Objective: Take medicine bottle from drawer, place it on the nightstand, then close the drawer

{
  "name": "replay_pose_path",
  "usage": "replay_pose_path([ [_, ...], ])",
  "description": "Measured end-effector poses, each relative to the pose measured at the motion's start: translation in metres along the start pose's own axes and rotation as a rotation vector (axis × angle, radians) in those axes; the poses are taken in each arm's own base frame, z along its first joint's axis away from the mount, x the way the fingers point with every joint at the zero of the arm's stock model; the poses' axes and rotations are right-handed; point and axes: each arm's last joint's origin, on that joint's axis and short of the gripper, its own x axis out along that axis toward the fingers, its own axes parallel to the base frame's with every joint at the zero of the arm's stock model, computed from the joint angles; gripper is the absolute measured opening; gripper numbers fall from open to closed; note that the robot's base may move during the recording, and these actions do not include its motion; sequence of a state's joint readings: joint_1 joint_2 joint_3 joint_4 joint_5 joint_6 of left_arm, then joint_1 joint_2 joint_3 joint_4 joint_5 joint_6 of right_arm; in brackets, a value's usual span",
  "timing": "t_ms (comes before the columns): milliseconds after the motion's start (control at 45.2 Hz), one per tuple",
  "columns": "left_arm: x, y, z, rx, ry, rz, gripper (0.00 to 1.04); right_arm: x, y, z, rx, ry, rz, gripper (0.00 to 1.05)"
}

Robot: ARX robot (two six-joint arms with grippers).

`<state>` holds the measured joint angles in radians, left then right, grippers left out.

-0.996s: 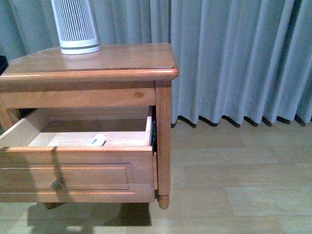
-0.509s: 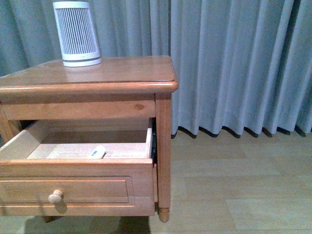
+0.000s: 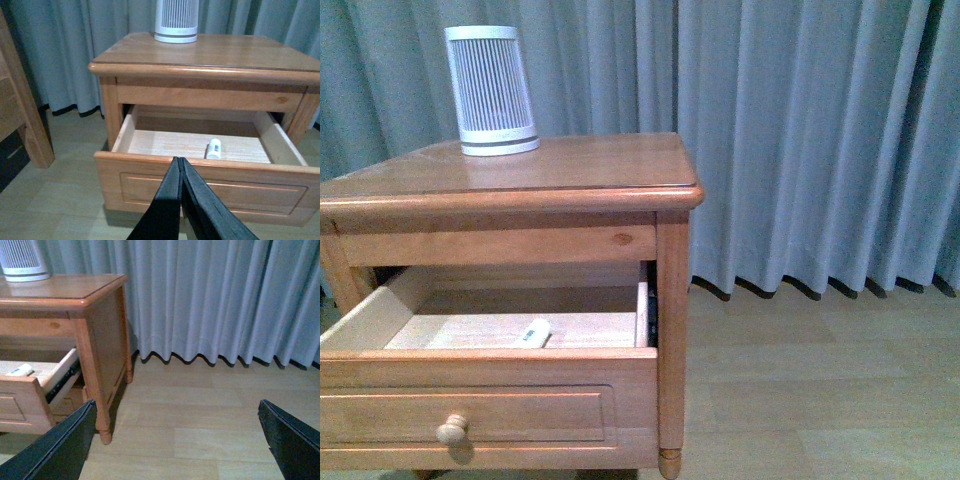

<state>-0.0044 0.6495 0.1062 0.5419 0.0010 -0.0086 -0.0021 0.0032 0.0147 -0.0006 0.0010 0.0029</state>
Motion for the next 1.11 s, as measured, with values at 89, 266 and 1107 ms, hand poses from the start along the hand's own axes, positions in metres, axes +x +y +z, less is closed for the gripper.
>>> replay_pose_path([
  [89, -0.007, 0.000, -0.005, 0.000, 0.003, 0.000, 0.03, 0.000, 0.000, 0.000, 0.000, 0.000, 0.000, 0.98],
  [266, -0.016, 0.000, -0.010, 0.000, 0.002, 0.001, 0.03, 0.000, 0.000, 0.000, 0.000, 0.000, 0.001, 0.98],
  [1107, -0.026, 0.000, -0.018, 0.002, -0.017, 0.002, 0.99, 0.050, -0.015, 0.046, 0.037, 0.011, -0.415, 0.98],
])
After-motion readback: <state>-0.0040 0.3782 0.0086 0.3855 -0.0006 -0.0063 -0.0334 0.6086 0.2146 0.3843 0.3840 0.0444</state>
